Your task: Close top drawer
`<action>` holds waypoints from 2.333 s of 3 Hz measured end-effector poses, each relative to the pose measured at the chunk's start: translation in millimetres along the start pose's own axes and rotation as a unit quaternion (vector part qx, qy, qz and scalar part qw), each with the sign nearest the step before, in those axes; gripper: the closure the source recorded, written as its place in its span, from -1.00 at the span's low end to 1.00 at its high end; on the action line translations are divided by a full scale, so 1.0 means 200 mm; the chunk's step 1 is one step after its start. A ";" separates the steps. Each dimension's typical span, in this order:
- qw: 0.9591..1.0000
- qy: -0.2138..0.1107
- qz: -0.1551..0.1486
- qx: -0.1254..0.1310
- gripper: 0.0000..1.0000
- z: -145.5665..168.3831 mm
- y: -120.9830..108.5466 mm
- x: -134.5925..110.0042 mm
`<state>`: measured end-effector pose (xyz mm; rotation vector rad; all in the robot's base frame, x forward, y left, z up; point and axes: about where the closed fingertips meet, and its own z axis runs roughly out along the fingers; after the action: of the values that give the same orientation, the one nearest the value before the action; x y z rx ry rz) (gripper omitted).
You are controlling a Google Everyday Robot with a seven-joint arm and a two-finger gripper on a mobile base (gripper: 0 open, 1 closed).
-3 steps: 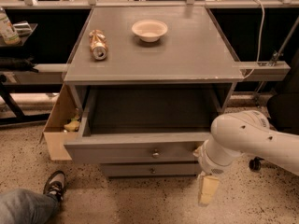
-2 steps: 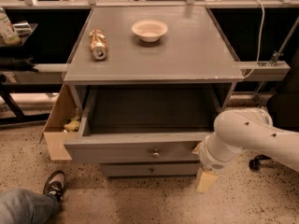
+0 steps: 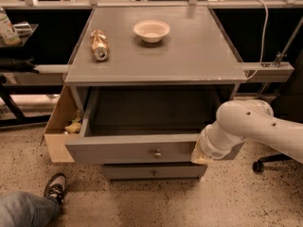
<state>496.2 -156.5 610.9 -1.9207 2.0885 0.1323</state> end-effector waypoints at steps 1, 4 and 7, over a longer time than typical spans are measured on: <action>1.000 0.000 0.000 0.000 0.94 0.00 0.00 0.00; 0.999 -0.026 -0.028 0.000 -0.48 0.02 -0.04 -0.05; 0.995 -0.064 -0.061 0.046 0.94 0.07 -0.32 -0.15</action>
Offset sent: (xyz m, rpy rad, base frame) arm -0.0002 0.0002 0.0002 0.0004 -0.0008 -0.0007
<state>563.0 -130.5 615.3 -1.9266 1.8579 0.1258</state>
